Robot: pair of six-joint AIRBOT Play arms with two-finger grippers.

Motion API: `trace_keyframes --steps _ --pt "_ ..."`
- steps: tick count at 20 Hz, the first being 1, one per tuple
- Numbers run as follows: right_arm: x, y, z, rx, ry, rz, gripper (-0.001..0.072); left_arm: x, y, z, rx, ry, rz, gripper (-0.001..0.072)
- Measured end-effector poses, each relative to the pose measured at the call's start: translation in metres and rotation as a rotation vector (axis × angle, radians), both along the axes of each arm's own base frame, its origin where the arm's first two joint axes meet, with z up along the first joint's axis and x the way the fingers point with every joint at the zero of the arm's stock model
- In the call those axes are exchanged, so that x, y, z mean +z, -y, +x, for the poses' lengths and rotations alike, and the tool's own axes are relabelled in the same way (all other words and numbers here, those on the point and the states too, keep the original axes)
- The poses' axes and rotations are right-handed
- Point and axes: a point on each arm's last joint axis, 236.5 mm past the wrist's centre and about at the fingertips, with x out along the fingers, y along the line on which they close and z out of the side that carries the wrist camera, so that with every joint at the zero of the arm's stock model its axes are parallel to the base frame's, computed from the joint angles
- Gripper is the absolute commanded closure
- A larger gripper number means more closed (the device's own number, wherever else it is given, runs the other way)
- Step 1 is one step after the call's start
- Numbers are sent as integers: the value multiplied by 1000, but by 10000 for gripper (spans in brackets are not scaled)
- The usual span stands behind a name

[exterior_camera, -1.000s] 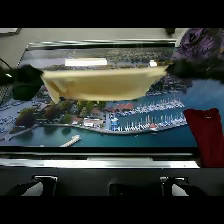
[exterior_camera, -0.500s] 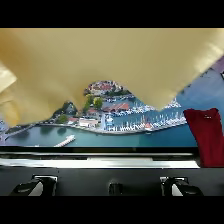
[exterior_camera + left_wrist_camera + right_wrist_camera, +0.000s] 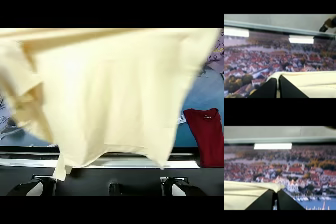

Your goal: Fold the clothes and pants, and hang the long-sleeved shirts on hangers.

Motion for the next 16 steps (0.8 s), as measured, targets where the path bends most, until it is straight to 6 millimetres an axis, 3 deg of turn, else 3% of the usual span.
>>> trace_keyframes --steps 3,6,9,12,13,14,15,16 --pt "-107 10 61 0 -275 46 687 -104 0 69 -54 -232 -12 690" --pt "-211 18 108 -14 -485 94 687 -205 6 119 -88 -414 -31 690" --pt "-301 26 138 -46 -629 130 686 -293 22 145 -119 -552 -44 690" --pt "-372 22 151 -52 -736 188 685 -354 39 156 -143 -634 -43 682" --pt "-388 19 153 -49 -762 210 652 -369 44 157 -150 -657 -44 580" --pt "-402 17 154 -49 -782 229 565 -382 46 158 -146 -675 -38 407" --pt "-413 16 155 -51 -798 238 503 -390 47 158 -137 -692 -48 289" --pt "-420 13 155 -48 -813 263 462 -394 50 158 -133 -700 -59 270"
